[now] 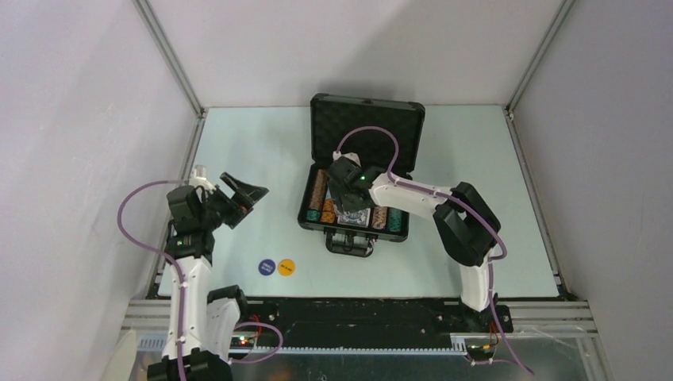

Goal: Pack up texas hold em set

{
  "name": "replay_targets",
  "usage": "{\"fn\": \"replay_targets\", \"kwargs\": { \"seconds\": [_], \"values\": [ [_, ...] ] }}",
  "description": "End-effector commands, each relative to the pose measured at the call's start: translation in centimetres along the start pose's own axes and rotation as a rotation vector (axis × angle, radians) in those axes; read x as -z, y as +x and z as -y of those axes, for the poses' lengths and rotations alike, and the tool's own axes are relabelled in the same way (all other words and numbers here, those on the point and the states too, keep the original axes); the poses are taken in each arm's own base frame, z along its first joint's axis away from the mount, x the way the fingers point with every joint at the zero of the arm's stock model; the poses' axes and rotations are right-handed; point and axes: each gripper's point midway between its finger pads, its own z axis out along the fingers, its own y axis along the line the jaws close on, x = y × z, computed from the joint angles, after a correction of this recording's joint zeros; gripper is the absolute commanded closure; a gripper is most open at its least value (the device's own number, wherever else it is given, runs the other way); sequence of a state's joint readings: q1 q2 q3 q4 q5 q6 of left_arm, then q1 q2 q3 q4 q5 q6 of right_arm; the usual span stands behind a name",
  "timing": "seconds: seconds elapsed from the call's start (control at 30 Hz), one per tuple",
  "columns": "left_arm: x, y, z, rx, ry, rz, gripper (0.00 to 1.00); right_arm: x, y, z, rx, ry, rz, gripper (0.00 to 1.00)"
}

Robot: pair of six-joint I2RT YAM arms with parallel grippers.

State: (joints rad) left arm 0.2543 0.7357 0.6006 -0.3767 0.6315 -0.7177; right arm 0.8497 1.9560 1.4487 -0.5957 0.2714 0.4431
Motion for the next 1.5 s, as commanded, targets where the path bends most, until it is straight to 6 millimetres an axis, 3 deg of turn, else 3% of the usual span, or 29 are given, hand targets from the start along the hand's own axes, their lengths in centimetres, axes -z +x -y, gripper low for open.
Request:
{"fn": "replay_targets", "kwargs": {
  "seconds": [0.0,0.07,0.13,0.37,0.47,0.67,0.97,1.2,1.47],
  "values": [
    [0.6,-0.5,-1.5,0.003,-0.111,0.056,0.02,4.9,-4.1,-1.0,0.012,-0.035,0.149,0.23],
    [1.2,-0.8,-2.8,-0.01,-0.2,0.074,0.02,6.4,-4.1,-1.9,0.037,-0.059,0.177,0.23],
    [1.8,-0.8,-3.9,-0.024,-0.272,0.084,0.02,7.9,-3.4,-4.1,0.09,-0.116,0.206,0.23],
    [5.2,-2.7,-6.7,-0.055,-0.514,0.217,0.02,10.8,2.2,-14.9,0.257,-0.383,0.173,0.2],
    [7.1,-3.9,-8.0,-0.054,-0.647,0.285,0.02,10.3,4.0,-17.8,0.238,-0.446,0.141,0.08],
    [8.2,-3.8,-8.8,-0.028,-0.717,0.302,0.02,8.5,6.1,-21.8,0.284,-0.44,0.113,0.04],
    [7.6,-3.4,-8.5,-0.019,-0.693,0.267,0.02,5.5,8.2,-23.9,0.336,-0.41,0.057,0.08],
    [7.6,-3.4,-8.6,-0.02,-0.697,0.27,0.02,3.5,9.9,-23.5,0.381,-0.351,0.024,0.13],
    [7.5,-3.2,-8.6,-0.01,-0.692,0.26,0.02,1.7,11.8,-23.5,0.443,-0.299,0.0,0.25]
  ]
}}
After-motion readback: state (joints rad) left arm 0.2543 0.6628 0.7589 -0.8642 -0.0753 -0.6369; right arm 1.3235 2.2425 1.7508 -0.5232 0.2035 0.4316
